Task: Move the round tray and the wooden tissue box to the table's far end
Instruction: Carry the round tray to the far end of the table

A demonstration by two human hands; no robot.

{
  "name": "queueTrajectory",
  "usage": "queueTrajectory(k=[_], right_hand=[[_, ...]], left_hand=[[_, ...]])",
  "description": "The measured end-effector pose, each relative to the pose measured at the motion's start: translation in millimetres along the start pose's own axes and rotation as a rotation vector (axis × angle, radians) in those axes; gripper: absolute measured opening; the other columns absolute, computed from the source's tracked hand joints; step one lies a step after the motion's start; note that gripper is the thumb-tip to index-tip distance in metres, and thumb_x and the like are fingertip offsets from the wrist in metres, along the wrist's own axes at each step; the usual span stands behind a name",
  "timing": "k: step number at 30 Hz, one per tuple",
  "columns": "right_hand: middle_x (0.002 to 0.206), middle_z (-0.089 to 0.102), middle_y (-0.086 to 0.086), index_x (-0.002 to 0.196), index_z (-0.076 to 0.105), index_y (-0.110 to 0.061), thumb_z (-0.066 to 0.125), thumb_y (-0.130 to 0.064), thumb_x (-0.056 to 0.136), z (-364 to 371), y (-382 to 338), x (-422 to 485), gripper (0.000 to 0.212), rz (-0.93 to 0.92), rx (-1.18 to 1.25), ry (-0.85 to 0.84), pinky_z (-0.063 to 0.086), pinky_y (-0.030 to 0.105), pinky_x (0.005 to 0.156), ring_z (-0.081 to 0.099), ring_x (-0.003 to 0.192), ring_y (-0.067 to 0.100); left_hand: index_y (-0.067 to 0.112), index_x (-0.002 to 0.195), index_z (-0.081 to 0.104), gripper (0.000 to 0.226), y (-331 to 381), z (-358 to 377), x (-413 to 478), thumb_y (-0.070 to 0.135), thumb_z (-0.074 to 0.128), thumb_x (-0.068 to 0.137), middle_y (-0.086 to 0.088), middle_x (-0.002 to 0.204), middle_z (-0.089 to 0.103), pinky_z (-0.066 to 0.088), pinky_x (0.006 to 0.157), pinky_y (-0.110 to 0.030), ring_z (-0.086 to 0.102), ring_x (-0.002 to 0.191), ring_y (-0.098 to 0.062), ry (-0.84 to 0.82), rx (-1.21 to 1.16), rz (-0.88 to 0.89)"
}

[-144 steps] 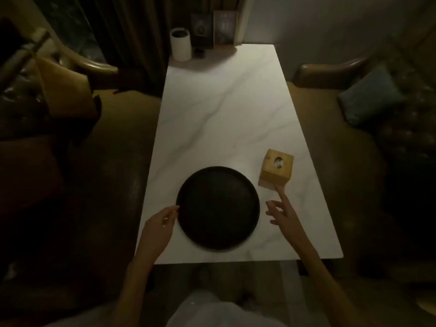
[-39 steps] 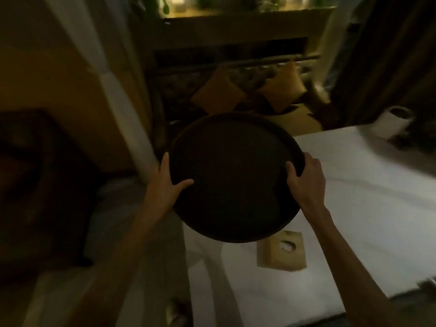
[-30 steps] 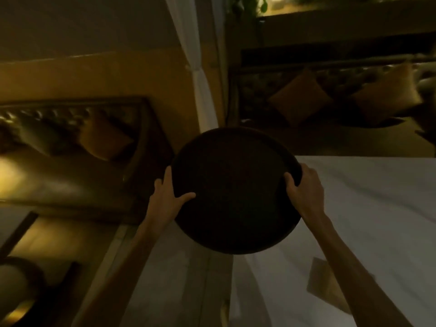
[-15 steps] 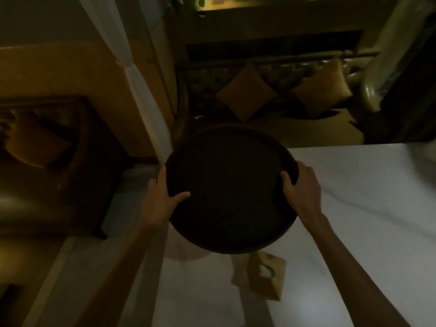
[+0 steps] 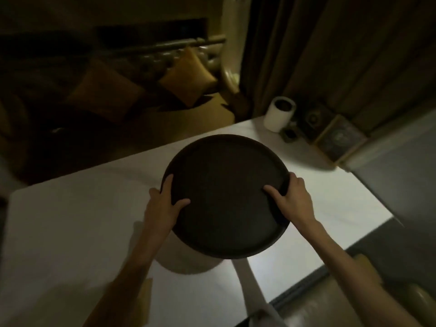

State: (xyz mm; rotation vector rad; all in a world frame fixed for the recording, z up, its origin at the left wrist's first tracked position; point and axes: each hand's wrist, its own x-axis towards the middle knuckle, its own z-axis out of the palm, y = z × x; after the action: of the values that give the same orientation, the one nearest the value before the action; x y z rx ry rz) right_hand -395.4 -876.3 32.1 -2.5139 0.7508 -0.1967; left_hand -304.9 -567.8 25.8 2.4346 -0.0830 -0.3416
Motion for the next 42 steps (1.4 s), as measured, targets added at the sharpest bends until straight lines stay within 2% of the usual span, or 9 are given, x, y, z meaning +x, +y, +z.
queueTrajectory(k=[12,15,17,19,21,31,37,40,42], right_hand=[[0.117,0.058,0.017,0.118,0.047,-0.007,0.072,-0.050,0.081,-35,273,154,0.062,0.312,-0.018,-0.130,0.051,0.039,0.072,0.063,0.096,0.036],[0.120,0.058,0.016,0.121,0.045,-0.010,0.072,-0.051,0.080,-33,322,198,0.064,0.364,-0.015,-0.156,0.056,0.047,0.079,0.063,0.099,0.036],[0.122,0.058,0.015,0.123,0.043,-0.010,0.072,-0.050,0.081,-27,346,224,0.065,0.387,-0.012,-0.179,0.055,0.046,0.081,0.063,0.101,0.036],[0.124,0.057,0.014,0.124,0.042,-0.011,0.071,-0.049,0.082,-18,367,248,0.063,0.397,0.001,-0.206,0.055,0.044,0.082,0.063,0.102,0.034],[0.123,0.058,0.013,0.123,0.042,-0.011,0.072,-0.046,0.083,-8,383,267,0.061,0.425,0.011,-0.241,0.054,0.041,0.081,0.063,0.102,0.034],[0.119,0.059,0.013,0.118,0.042,-0.012,0.071,-0.051,0.081,39,416,314,0.061,0.433,-0.022,-0.354,0.054,0.043,0.081,0.063,0.101,0.034],[0.123,0.059,0.013,0.122,0.043,-0.010,0.069,-0.050,0.083,49,420,327,0.062,0.441,-0.050,-0.333,0.053,0.041,0.082,0.062,0.105,0.034],[0.122,0.055,0.015,0.125,0.041,-0.009,0.069,-0.051,0.082,52,419,336,0.066,0.445,-0.107,-0.323,0.054,0.042,0.082,0.060,0.106,0.034],[0.129,0.048,0.017,0.137,0.034,-0.011,0.067,-0.054,0.081,54,417,335,0.077,0.470,-0.162,-0.331,0.055,0.045,0.087,0.055,0.112,0.035]], left_hand=[[0.028,0.147,0.015,0.086,186,273,108,0.052,0.065,0.081,-0.021,0.129,0.036,0.047,0.096,-0.052,0.049,0.112,-0.040,-0.224,0.185,-0.003],[0.013,0.144,0.030,0.090,214,332,134,0.065,0.058,0.076,-0.025,0.117,0.046,0.052,0.084,-0.048,0.055,0.099,-0.042,-0.197,0.277,-0.012],[0.006,0.140,0.037,0.085,228,364,148,0.056,0.065,0.077,-0.025,0.109,0.049,0.052,0.078,-0.046,0.056,0.093,-0.043,-0.210,0.262,-0.051],[0.009,0.141,0.030,0.081,239,390,164,0.042,0.071,0.080,-0.023,0.117,0.044,0.048,0.085,-0.046,0.050,0.105,-0.043,-0.247,0.252,-0.108],[0.012,0.143,0.026,0.081,240,410,179,0.041,0.070,0.081,-0.022,0.121,0.040,0.046,0.087,-0.047,0.046,0.111,-0.043,-0.268,0.261,-0.149],[0.015,0.136,0.030,0.075,231,454,224,0.040,0.072,0.079,-0.017,0.112,0.041,0.051,0.072,-0.044,0.050,0.095,-0.037,-0.268,0.304,-0.230],[0.011,0.136,0.032,0.068,219,470,231,0.039,0.067,0.085,-0.016,0.106,0.042,0.054,0.065,-0.044,0.052,0.085,-0.033,-0.243,0.279,-0.168],[0.013,0.137,0.031,0.067,218,475,234,0.039,0.065,0.086,-0.017,0.115,0.040,0.056,0.067,-0.046,0.052,0.094,-0.037,-0.205,0.296,-0.123],[0.019,0.144,0.027,0.071,219,478,231,0.043,0.062,0.087,-0.019,0.137,0.031,0.055,0.074,-0.051,0.045,0.109,-0.042,-0.178,0.350,-0.104]])
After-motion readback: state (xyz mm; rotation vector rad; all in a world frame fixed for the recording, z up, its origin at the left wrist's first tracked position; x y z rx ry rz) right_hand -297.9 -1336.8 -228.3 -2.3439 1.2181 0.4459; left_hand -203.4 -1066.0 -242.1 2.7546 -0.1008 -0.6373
